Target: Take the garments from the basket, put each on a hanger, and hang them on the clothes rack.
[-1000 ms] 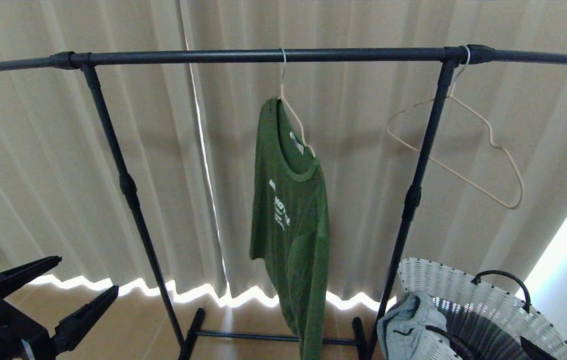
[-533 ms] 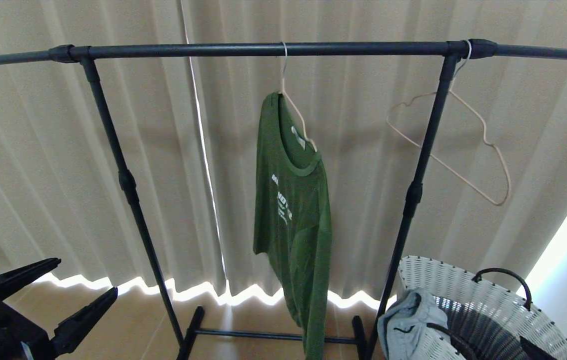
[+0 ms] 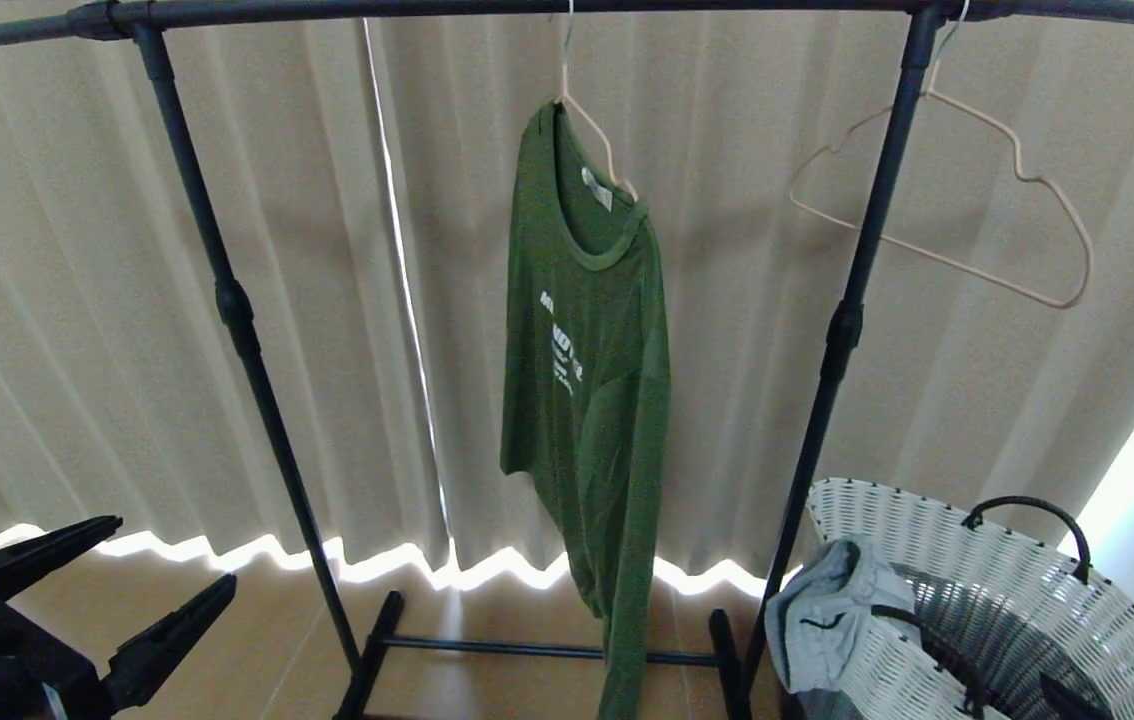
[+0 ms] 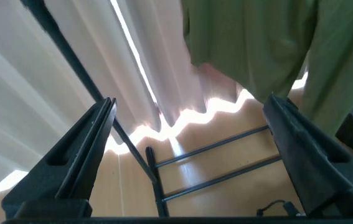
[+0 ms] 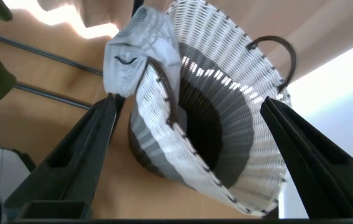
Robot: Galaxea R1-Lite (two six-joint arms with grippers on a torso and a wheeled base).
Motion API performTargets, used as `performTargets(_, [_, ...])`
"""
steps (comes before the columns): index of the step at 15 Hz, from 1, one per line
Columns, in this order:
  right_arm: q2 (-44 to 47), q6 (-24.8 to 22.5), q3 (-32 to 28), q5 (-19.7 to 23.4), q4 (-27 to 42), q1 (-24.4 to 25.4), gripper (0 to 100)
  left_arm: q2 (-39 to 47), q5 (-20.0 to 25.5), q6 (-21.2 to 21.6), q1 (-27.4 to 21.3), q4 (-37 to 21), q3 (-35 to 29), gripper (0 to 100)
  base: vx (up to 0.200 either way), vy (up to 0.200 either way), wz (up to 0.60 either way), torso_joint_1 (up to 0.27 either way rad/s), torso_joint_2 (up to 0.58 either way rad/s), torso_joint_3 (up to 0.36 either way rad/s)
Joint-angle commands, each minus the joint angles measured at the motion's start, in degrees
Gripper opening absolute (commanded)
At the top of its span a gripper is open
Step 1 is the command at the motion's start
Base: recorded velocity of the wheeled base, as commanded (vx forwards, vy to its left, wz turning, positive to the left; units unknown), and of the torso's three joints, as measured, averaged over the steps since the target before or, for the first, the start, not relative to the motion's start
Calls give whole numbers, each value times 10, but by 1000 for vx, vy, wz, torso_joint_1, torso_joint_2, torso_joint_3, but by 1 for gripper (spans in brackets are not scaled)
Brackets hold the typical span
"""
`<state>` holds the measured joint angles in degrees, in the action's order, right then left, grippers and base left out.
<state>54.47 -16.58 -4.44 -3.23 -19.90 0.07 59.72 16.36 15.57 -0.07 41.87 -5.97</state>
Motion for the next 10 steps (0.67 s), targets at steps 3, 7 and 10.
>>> performTargets(3, [-8, 0, -4, 1, 0, 3, 100, 0, 0, 1, -1, 1, -1, 100, 0, 0, 0, -35, 230, 188])
performTargets(7, [-31, -26, 2, 1, 7, 3, 100, -4, 0, 0, -1, 1, -4, 100, 0, 0, 0, -2, 18, 9])
performTargets(10, [-51, -34, 5, 1, 8, 3, 100, -3, 0, -2, -1, 1, -5, 100, 0, 0, 0, 0, 0, 0])
